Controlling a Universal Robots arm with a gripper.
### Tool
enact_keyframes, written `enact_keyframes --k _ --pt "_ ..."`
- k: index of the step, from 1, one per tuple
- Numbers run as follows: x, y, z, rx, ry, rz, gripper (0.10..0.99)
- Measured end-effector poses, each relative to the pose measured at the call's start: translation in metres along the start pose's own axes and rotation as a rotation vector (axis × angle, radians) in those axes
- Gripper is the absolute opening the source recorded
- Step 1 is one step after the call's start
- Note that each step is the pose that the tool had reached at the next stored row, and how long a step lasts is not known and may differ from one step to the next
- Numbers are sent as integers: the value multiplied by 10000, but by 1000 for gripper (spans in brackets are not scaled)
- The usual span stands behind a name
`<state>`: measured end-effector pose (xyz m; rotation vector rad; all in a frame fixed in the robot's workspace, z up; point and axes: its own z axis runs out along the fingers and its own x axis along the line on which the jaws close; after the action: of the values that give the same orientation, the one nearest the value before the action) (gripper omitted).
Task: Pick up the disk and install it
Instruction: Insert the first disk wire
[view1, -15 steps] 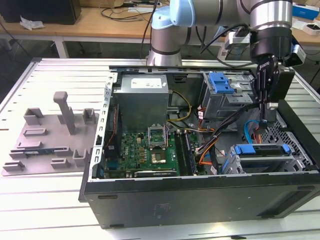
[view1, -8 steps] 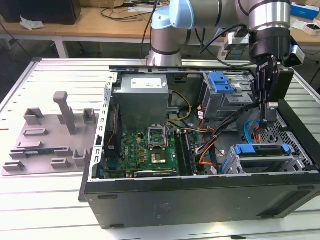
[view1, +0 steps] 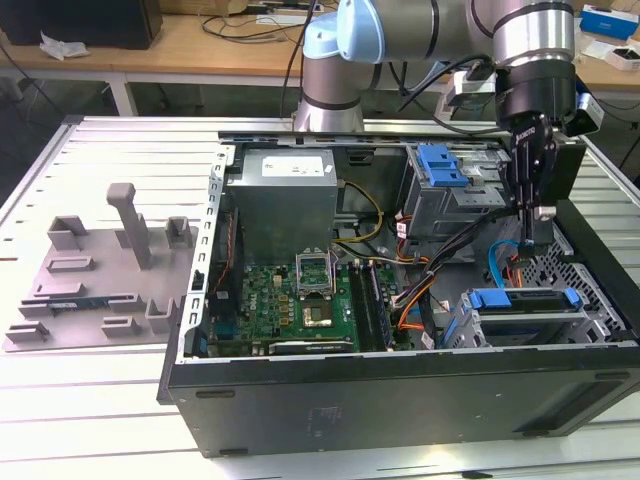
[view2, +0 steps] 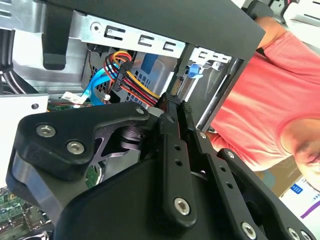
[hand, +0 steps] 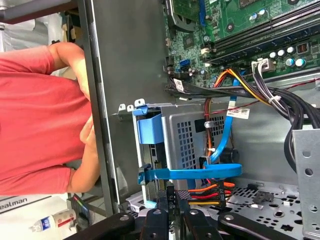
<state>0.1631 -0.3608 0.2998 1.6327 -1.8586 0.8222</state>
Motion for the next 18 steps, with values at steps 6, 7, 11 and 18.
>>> enact_keyframes --k 6,7,11,18 --pt "-2 1 2 -44 -331 1 200" --pt "-2 0 2 -61 -468 1 200" --pt "-1 1 4 -105 -790 4 200" --pt "16 -3 23 -89 -1050 18 200"
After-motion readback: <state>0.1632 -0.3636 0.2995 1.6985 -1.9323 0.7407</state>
